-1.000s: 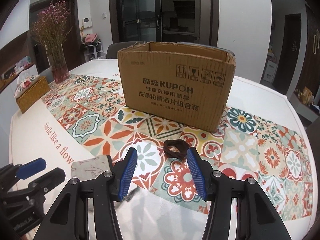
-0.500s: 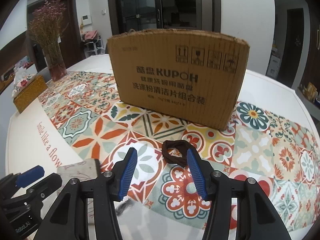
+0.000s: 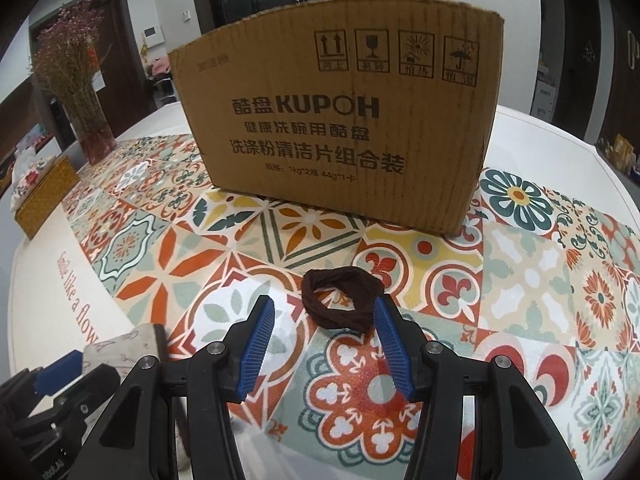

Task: Organize soft objects
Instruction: 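Grasp grey floral pouch with left tool while right tool grasps brown hair tie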

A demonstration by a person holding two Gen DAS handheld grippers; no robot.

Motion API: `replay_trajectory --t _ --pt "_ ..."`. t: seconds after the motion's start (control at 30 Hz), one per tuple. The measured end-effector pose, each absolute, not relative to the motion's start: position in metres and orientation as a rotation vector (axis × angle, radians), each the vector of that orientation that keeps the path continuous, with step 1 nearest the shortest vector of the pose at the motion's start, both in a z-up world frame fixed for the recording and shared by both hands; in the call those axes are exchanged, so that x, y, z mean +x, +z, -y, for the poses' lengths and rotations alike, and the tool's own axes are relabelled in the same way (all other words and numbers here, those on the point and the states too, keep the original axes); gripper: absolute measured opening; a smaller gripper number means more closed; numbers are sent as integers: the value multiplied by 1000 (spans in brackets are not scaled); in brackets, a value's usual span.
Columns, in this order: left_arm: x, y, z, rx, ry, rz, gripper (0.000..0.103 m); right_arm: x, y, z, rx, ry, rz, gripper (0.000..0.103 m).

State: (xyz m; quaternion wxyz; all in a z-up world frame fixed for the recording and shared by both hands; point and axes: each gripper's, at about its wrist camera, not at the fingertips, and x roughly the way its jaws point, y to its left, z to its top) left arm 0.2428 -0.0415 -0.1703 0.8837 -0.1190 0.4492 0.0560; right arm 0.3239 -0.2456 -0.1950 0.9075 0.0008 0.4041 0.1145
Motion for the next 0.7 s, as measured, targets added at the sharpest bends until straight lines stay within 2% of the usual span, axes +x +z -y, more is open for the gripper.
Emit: replay_trajectory --t 0.1,0.57,0.63,0.7 --pt "246 -172 43 -245 115 -945 49 326 -197 246 -5 229 -835 53" --pt "253 -180 44 -205 117 -963 29 335 -203 246 -31 206 -862 51" --pt "254 -180 44 -197 111 -959 26 334 -203 245 -35 200 -854 43" --pt "254 -180 43 -192 103 -960 23 334 -203 245 -40 199 -859 30"
